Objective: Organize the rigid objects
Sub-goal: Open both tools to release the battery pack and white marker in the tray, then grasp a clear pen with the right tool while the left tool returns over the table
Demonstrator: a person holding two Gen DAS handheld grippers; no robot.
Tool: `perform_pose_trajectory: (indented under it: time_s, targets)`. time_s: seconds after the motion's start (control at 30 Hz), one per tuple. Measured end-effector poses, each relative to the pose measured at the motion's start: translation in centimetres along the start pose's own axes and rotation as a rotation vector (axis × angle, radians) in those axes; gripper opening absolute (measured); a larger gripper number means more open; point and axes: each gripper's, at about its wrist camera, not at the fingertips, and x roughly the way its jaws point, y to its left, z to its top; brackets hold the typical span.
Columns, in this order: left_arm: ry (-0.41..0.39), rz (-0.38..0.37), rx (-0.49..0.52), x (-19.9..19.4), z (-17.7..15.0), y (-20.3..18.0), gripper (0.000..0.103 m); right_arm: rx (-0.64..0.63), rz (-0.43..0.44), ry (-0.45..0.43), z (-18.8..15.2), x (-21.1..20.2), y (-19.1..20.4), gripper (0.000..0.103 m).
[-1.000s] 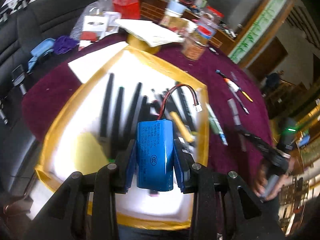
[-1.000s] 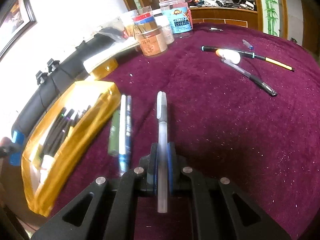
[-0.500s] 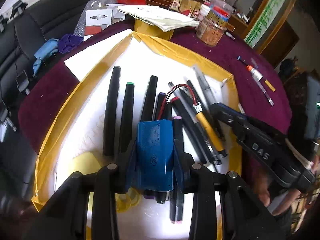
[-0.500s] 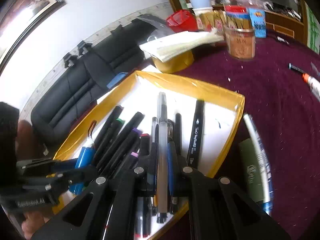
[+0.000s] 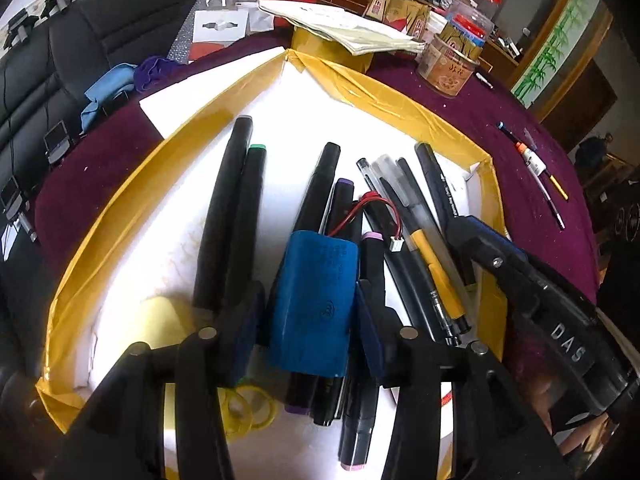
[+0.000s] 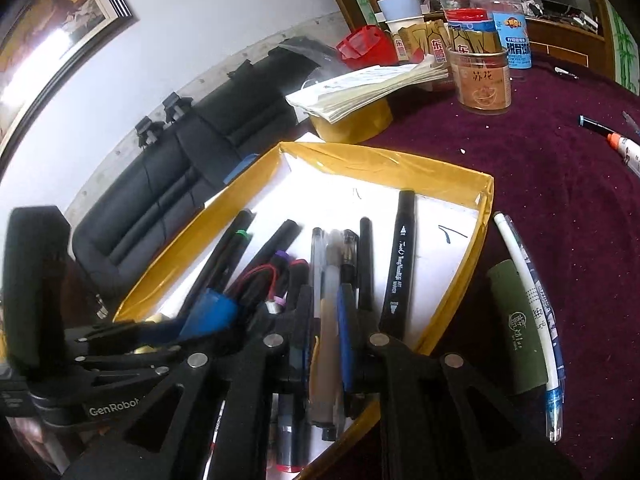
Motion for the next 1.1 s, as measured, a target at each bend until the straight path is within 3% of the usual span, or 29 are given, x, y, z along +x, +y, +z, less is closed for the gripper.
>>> perform_pose_trajectory:
  time_s: [0.13, 0.3, 0.43, 0.57, 0.83, 1.1]
  targets:
    - [-0.052, -0.013, 0.004, -2.0, -0.6, -0.2, 0.047, 0.024, 0.009, -0.044, 1.1, -3.0, -0.4, 0.014]
    - [-0.024, -0.129, 0.066, -3.8, -1.9, -1.6, 0.052, 0.013, -0.095, -0.052, 2.6, -7.8, -3.5, 0.019]
    - [-0.057, -0.15, 0.091, -4.9, -2.2, -3.3, 0.052, 0.063, -0.161, -0.001, 0.9, -6.8, -8.2, 0.019]
    - [-0.064, -0.154, 0.133, -5.0, -2.2, -4.9, 0.052, 0.156, -0.175, 0.076, -0.3, -4.8, -11.8, 0.015]
    - [-0.026, -0.17, 0.161, -3.9, -2.9, -6.7, 0.052, 0.11, -0.171, 0.094, -0.2, -4.1, -11.8, 0.009]
    - [-0.026, -0.183, 0.161, -4.7, -3.9, -6.8, 0.052, -0.035, -0.267, 0.123, -0.8, -3.0, -9.5, 0.009]
